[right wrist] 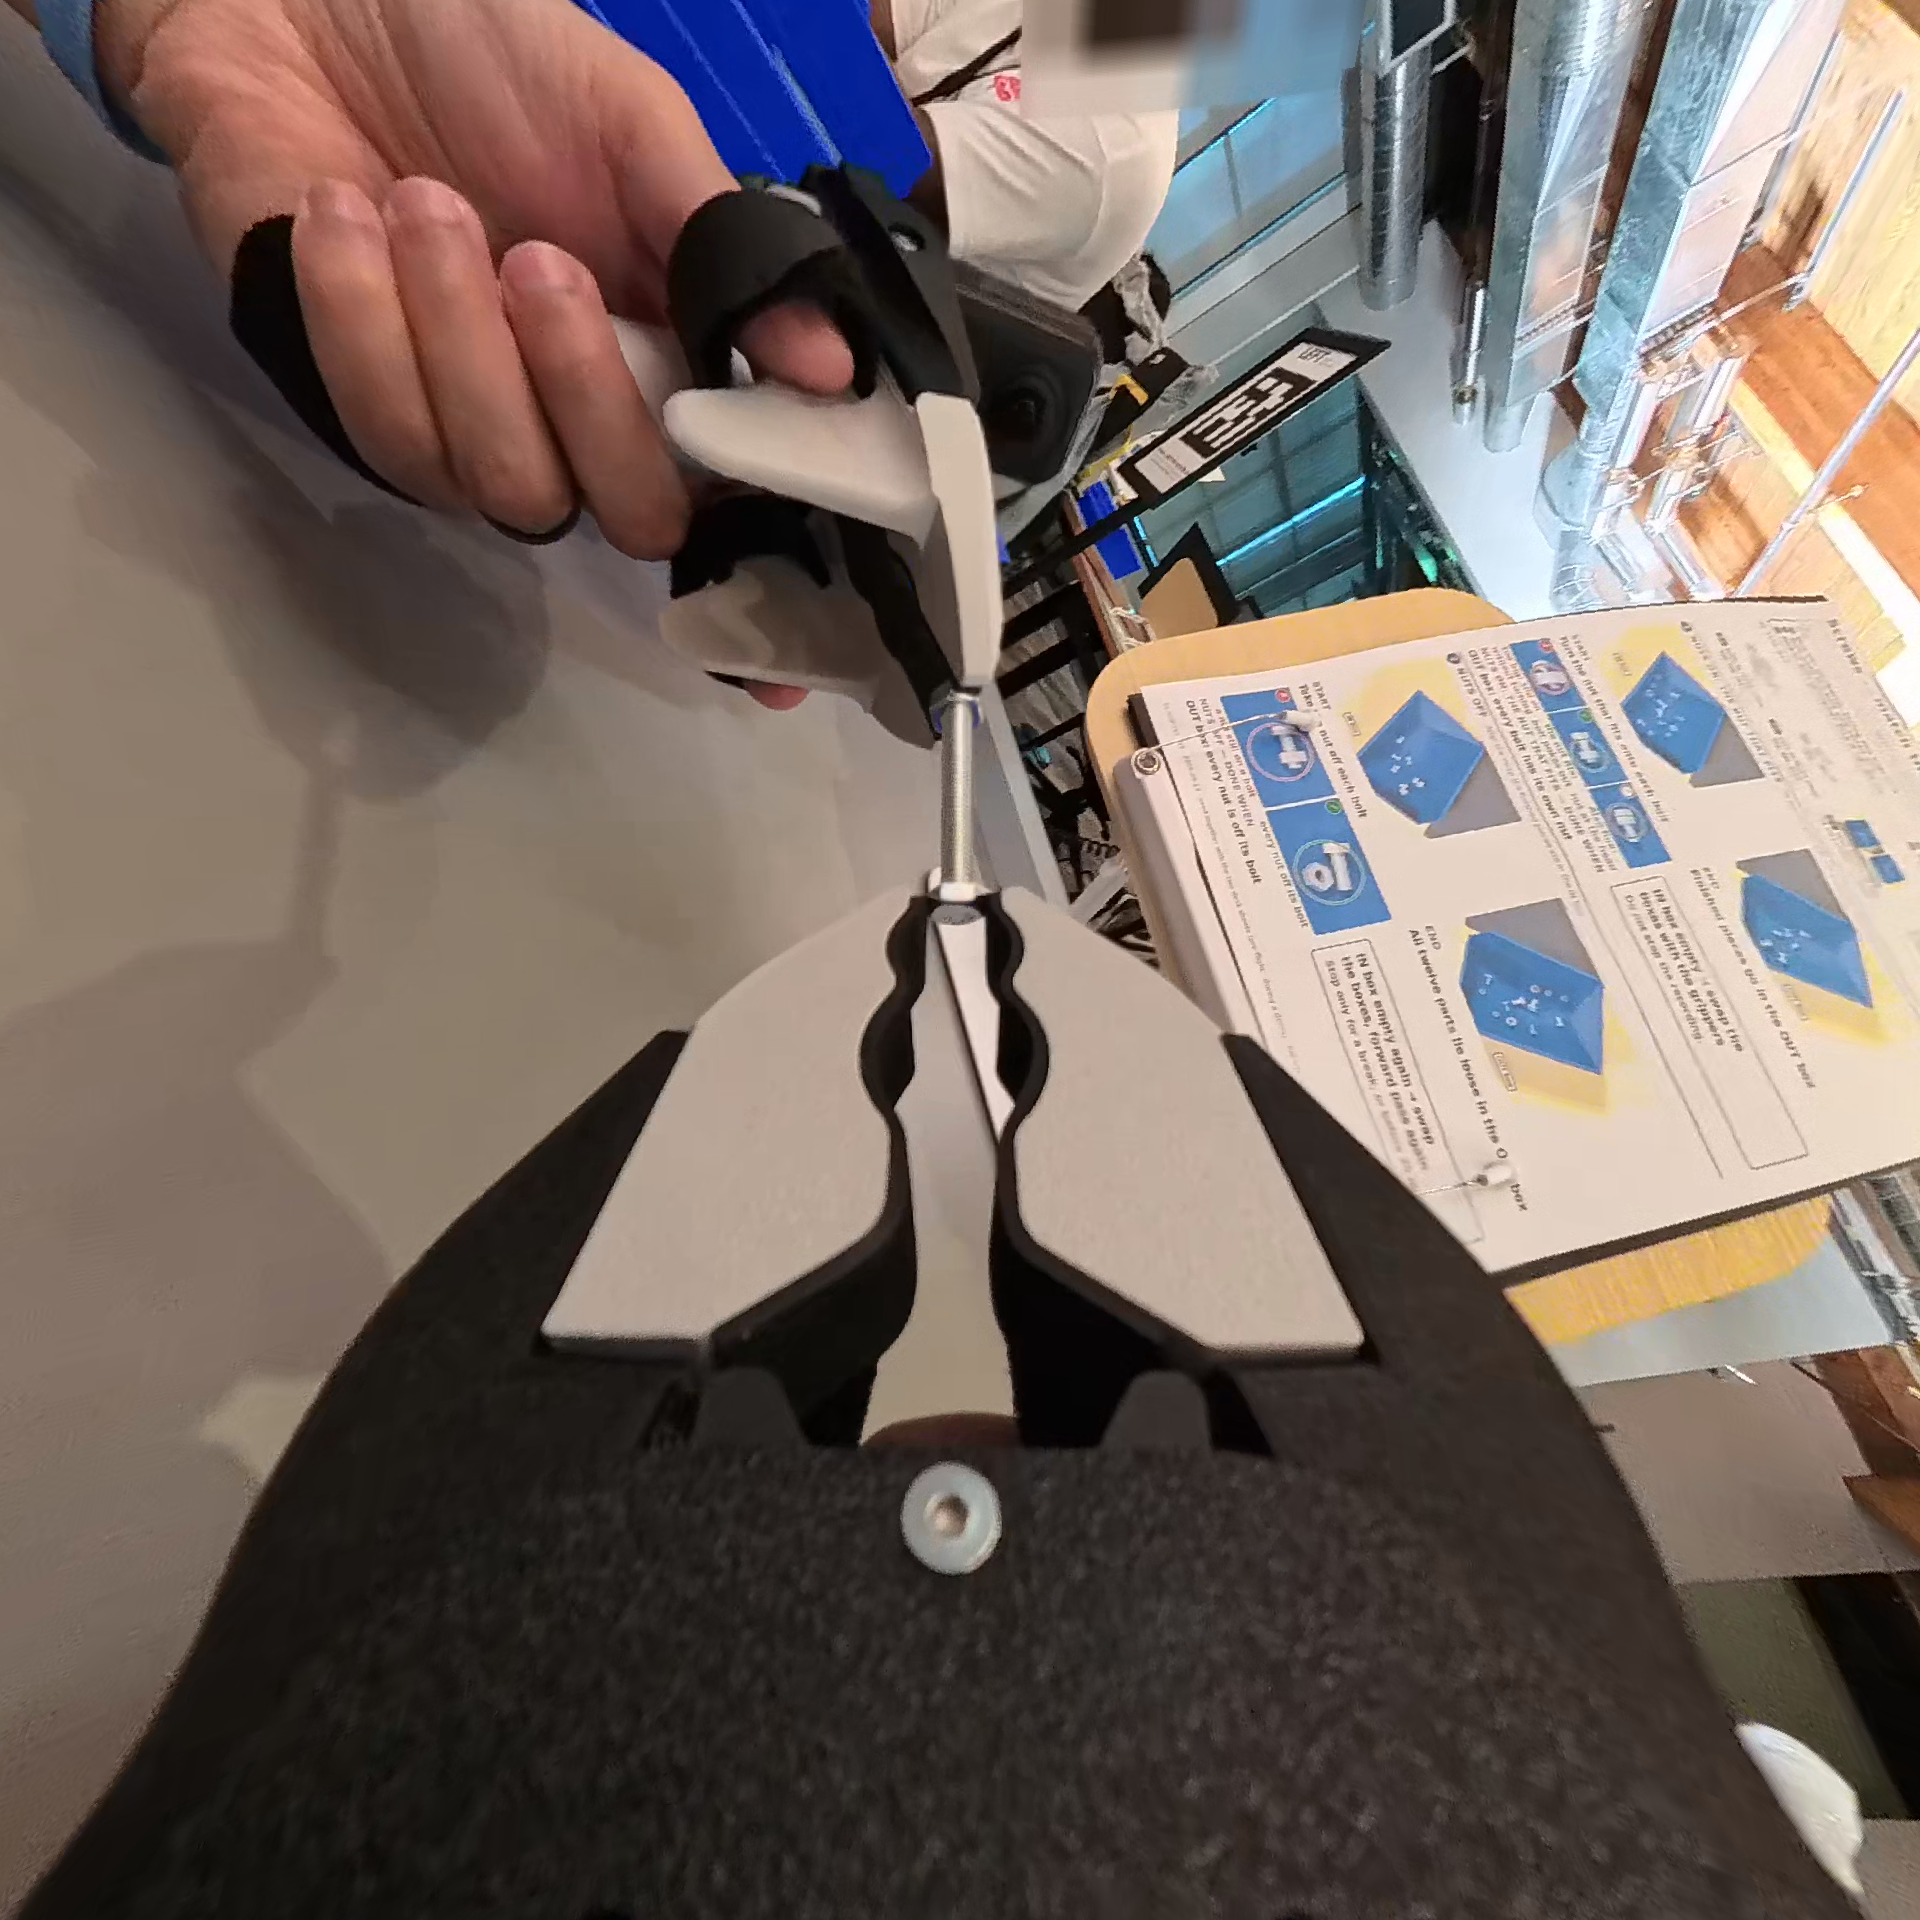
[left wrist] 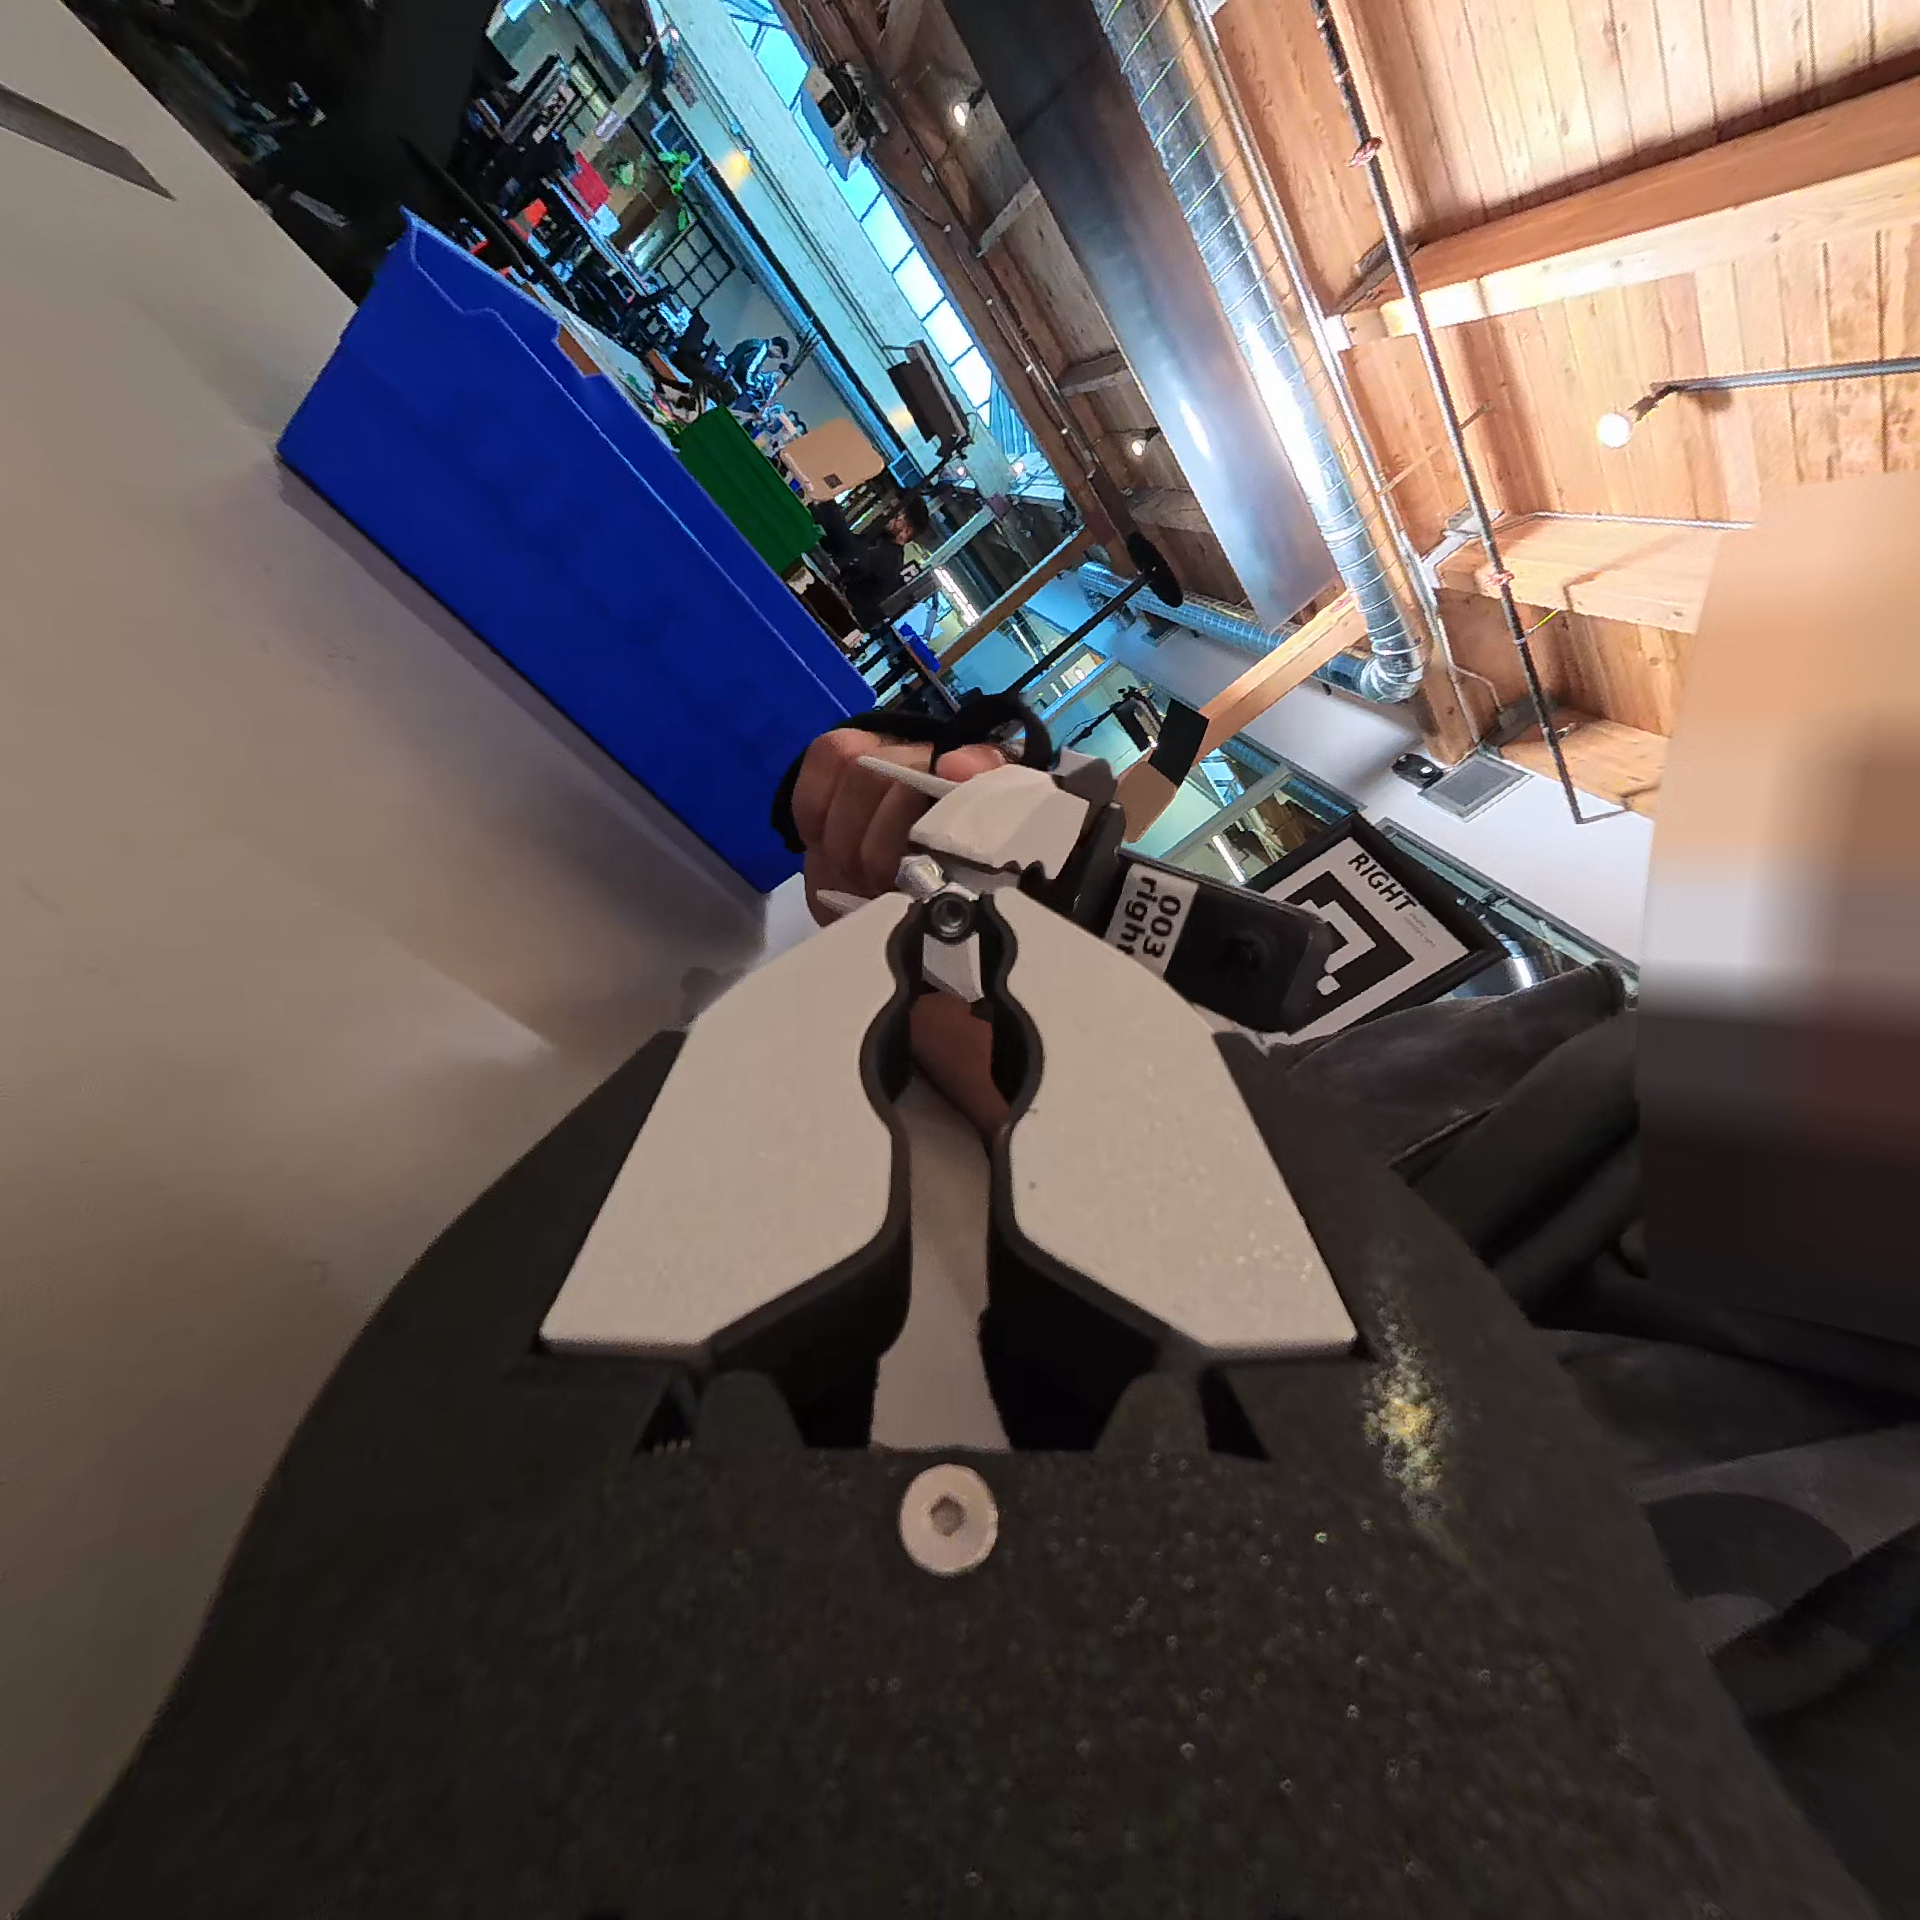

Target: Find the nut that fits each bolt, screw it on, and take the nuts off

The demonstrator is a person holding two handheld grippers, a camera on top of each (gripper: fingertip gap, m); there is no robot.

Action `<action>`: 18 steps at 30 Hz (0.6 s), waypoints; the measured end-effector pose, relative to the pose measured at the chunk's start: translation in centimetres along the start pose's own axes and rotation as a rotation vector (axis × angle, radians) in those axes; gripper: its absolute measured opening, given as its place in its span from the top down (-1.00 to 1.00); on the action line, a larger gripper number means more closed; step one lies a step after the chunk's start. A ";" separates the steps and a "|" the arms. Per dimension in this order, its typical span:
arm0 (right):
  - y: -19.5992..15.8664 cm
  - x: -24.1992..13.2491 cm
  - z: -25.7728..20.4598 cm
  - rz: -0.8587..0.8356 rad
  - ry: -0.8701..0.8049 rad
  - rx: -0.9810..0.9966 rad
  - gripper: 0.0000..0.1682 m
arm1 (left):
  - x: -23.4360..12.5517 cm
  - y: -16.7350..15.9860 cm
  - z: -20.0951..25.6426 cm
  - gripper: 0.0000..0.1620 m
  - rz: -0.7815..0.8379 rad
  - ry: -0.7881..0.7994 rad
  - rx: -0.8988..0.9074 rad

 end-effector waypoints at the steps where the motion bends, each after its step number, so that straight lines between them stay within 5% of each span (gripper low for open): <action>1: -0.1 0.0 0.0 0.001 0.021 0.017 0.87 | 0.0 0.0 0.1 0.89 -0.007 0.004 0.014; 10: -1.0 0.2 1.0 0.059 0.279 0.328 0.88 | 1.6 -0.2 3.2 0.88 -0.093 0.165 0.374; 18: -1.6 0.8 0.2 -0.074 0.281 0.219 0.88 | 1.8 -0.7 2.7 0.88 -0.180 0.359 0.472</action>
Point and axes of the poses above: each gripper's, where its closed fingertips meet, x out along the fingers, y out of its top, z = x × y across the jaws, the point moved 9 cm from there along -x, back along the fingers, and after that the axes turned 2 degrees about -z, right-handed, at the moved point
